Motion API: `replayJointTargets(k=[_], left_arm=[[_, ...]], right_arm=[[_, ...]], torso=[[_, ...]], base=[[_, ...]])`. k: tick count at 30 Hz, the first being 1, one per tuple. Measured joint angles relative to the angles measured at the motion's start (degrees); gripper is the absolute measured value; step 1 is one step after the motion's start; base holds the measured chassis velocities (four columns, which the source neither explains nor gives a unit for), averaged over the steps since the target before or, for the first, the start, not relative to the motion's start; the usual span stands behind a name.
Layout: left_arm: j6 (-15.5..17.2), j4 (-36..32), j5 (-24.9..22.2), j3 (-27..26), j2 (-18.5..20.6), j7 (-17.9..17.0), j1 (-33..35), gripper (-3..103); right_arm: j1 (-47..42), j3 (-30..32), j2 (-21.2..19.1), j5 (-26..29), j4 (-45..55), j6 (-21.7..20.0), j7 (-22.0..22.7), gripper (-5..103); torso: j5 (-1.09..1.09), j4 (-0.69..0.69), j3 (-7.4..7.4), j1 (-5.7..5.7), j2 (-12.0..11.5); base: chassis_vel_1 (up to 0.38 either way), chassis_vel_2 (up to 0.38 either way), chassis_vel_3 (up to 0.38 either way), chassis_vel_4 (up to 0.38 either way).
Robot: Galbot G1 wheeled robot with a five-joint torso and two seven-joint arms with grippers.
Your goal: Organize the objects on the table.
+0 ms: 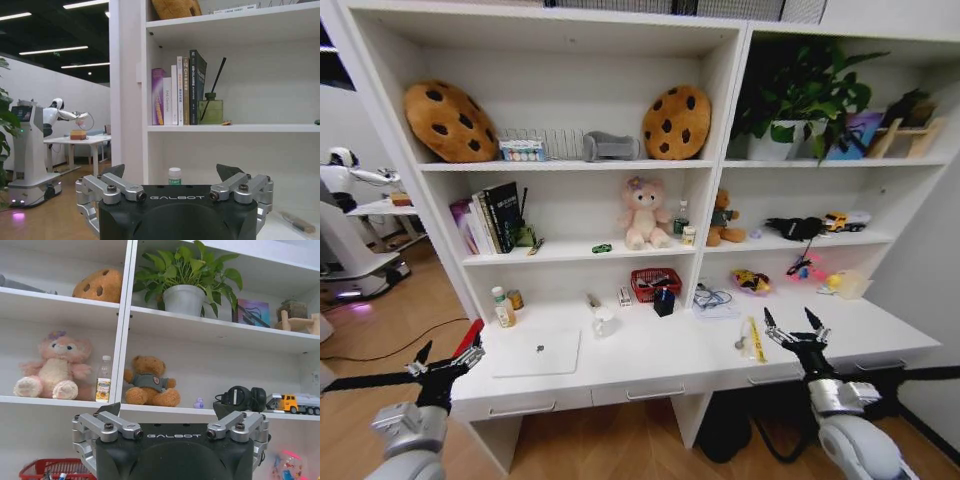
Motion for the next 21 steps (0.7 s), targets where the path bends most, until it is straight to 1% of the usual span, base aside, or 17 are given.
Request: replayJointTargets(k=[1,3,4,5,7,8,9,10,11,12,15,16,17,18,19,20,21], left_arm=[[0.00,0.00,0.00,0.00,0.00,0.00,0.00,100],[0.00,-0.01,0.00,0.00,0.00,0.02,0.00,100],[0.00,-0.01,0.00,0.00,0.00,0.02,0.00,100],[0.00,0.00,0.00,0.00,0.00,0.02,0.00,100],[0.00,0.00,0.00,0.00,0.00,0.02,0.00,100],[0.00,-0.01,0.00,0.00,0.00,0.03,0.00,100],[0.00,-0.01,0.00,0.00,0.00,0.03,0.00,100],[0.00,-0.01,0.00,0.01,0.00,0.03,0.00,100],[0.00,0.01,0.00,0.01,-0.01,0.02,0.00,100],[0.00,0.00,0.00,-0.01,-0.01,0.02,0.01,100],[0.00,0.00,0.00,-0.01,-0.01,0.01,0.02,100],[0.00,0.00,0.00,0.00,-0.01,0.02,0.01,100],[0.00,0.00,0.00,-0.01,-0.01,-0.08,0.03,100],[0.00,0.00,0.00,-0.01,0.00,-0.07,0.02,100],[0.00,0.00,0.00,-0.01,0.00,-0.07,0.02,100],[-0.01,0.00,0.00,-0.01,0.00,-0.07,0.00,100],[-0.01,0.00,0.00,0.00,0.00,-0.01,0.00,100]], right_arm=[[0.00,0.00,0.00,0.00,0.00,0.00,0.00,100],[0.00,0.00,0.00,0.00,-0.01,0.00,0.00,100],[0.00,0.00,0.00,0.00,-0.01,0.00,0.00,100],[0.00,0.00,-0.01,0.00,0.00,0.01,0.01,100],[0.00,0.00,0.00,0.00,0.00,0.00,0.00,100],[0.00,0.00,0.00,0.00,-0.01,0.00,0.01,100],[0.00,0.00,0.00,0.00,-0.01,0.00,0.01,100],[-0.01,0.00,0.00,0.00,-0.01,0.00,0.00,100],[0.00,0.00,-0.01,0.00,0.01,0.01,0.00,100],[-0.01,0.01,-0.01,0.00,0.00,0.01,0.01,100],[-0.02,0.00,0.00,0.00,-0.01,0.00,0.02,100],[-0.01,0.00,0.00,0.00,0.00,0.01,0.00,100],[-0.01,-0.01,0.01,0.00,0.01,0.00,-0.01,100],[-0.01,-0.01,0.00,0.00,0.00,0.01,0.00,100],[-0.01,-0.01,0.00,0.00,0.00,0.01,0.00,100],[-0.01,0.00,0.00,0.00,0.00,0.01,0.01,100],[-0.02,0.00,0.00,0.00,-0.01,0.00,0.02,100]], torso=[[0.00,0.00,0.00,0.00,0.00],[0.09,-0.03,0.00,-0.01,0.00],[0.09,-0.03,0.00,-0.01,0.00],[-0.03,-0.02,-0.01,-0.02,0.01],[-0.03,-0.02,0.00,-0.01,0.01],[0.11,-0.03,0.00,0.00,0.00],[0.11,-0.03,0.00,0.00,0.00],[0.06,-0.03,-0.01,-0.03,0.02],[-0.08,-0.01,-0.01,-0.03,0.02],[0.06,-0.03,-0.01,-0.03,0.02],[0.09,-0.02,-0.01,-0.05,0.03],[-0.01,-0.02,-0.02,-0.05,0.03],[0.01,0.05,-0.03,-0.06,0.04],[0.00,-0.03,-0.03,-0.06,0.05],[0.00,-0.03,-0.03,-0.06,0.05],[0.02,-0.08,-0.02,-0.05,0.03],[0.05,-0.09,-0.01,-0.04,0.02]], base=[[0.325,-0.313,-0.322,0.326],[0.337,-0.332,-0.329,0.333],[0.345,-0.351,-0.329,0.326],[0.347,-0.370,-0.342,0.326],[0.347,-0.374,-0.361,0.351],[0.386,-0.378,-0.380,0.354],[0.386,-0.378,-0.380,0.354],[0.347,-0.374,-0.351,0.380],[0.329,-0.372,-0.358,0.380],[0.329,-0.372,-0.325,0.354],[0.309,-0.317,-0.262,0.286],[0.193,-0.198,-0.231,0.253],[0.193,0.035,-0.166,0.205],[0.077,0.035,-0.139,0.089],[0.077,0.035,-0.139,0.089],[-0.020,0.010,-0.139,0.026],[-0.020,-0.060,-0.028,0.026]])
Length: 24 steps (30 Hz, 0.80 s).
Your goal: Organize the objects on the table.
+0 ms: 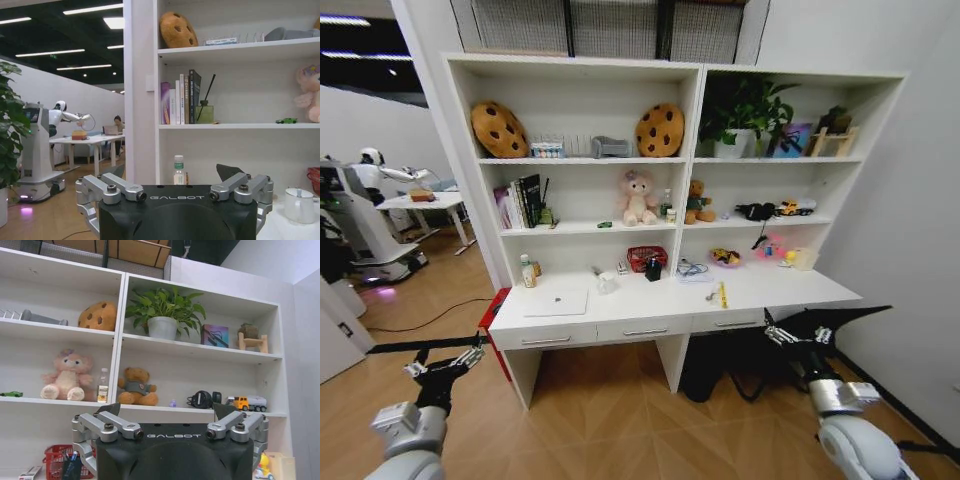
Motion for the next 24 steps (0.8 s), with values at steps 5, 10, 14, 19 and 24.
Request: replayJointTargets(k=[5,10,14,19,24], left_arm=[[0.00,0.00,0.00,0.00,0.00,0.00,-0.01,100],[0.00,0.00,0.00,0.00,0.00,0.00,-0.01,100],[0.00,0.00,0.00,0.00,0.00,0.00,-0.01,100],[0.00,0.00,0.00,0.00,0.00,0.00,0.00,100],[0.00,0.00,0.00,0.00,0.00,0.00,0.00,100]], right_arm=[[0.03,0.00,0.00,0.00,0.00,0.00,0.00,100],[0.03,0.00,0.00,0.00,0.01,0.00,-0.01,100],[0.02,0.00,0.00,0.00,0.00,0.00,-0.01,100],[0.02,0.00,0.00,0.00,0.00,0.00,-0.02,100],[0.02,0.00,0.00,0.00,0.00,-0.01,-0.03,100]], torso=[[-0.03,0.09,0.03,0.11,-0.05],[-0.02,0.07,0.03,0.10,-0.06],[-0.04,0.05,0.01,0.03,-0.02],[-0.03,0.08,0.01,0.02,-0.01],[-0.03,0.07,0.01,0.04,-0.02]], base=[[-0.094,-0.008,0.066,-0.029],[-0.026,0.034,0.058,-0.018],[0.000,0.000,0.000,0.000],[0.000,0.000,0.000,0.000],[0.000,0.000,0.000,0.000]])
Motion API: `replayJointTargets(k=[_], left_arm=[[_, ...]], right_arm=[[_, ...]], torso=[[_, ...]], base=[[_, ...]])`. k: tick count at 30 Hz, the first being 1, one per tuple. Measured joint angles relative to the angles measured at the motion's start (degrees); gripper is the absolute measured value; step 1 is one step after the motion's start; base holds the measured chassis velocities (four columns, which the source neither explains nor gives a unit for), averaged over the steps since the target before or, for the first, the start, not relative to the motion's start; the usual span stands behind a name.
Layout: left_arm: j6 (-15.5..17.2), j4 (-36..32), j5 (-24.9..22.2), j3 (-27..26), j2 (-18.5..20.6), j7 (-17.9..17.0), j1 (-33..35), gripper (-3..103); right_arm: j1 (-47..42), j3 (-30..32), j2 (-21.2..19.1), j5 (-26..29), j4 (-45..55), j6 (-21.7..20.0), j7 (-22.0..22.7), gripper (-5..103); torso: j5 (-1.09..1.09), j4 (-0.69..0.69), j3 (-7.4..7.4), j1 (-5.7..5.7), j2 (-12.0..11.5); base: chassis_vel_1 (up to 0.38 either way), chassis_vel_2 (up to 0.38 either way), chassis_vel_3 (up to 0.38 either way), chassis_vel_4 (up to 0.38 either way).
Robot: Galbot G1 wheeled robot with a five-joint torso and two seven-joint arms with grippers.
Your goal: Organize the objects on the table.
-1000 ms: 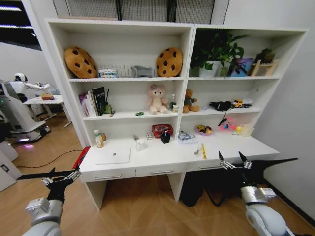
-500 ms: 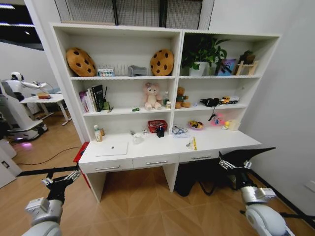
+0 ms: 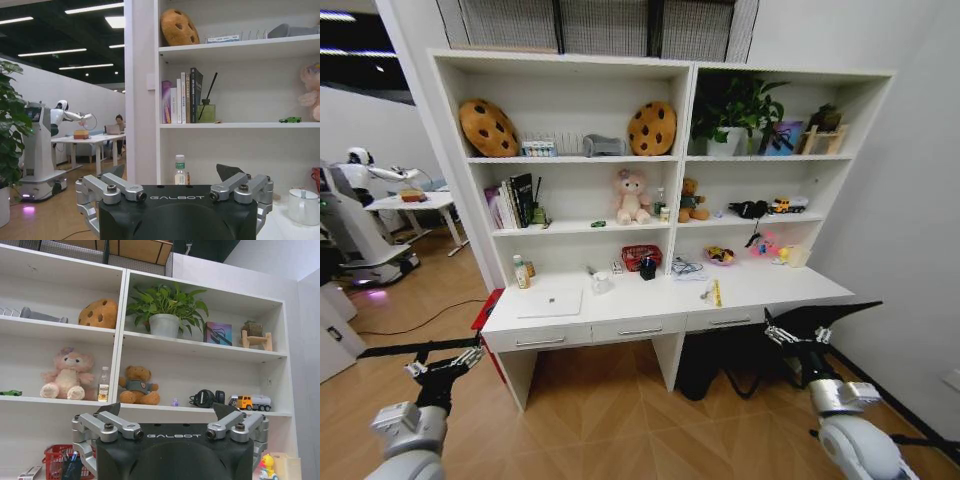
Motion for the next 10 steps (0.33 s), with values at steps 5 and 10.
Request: replayJointTargets(k=[5,10], left_arm=[[0.00,0.00,0.00,0.00,0.00,0.00,0.00,100],[0.00,0.00,0.00,0.00,0.00,0.01,0.00,100]], right_arm=[[0.00,0.00,0.00,0.00,0.00,0.00,0.00,100],[0.00,0.00,0.00,0.00,0.00,0.00,0.00,100]], torso=[[0.00,0.00,0.00,0.00,0.00],[0.00,0.00,0.00,0.00,0.00]], base=[[0.000,0.000,0.000,0.000],[0.000,0.000,0.000,0.000]])
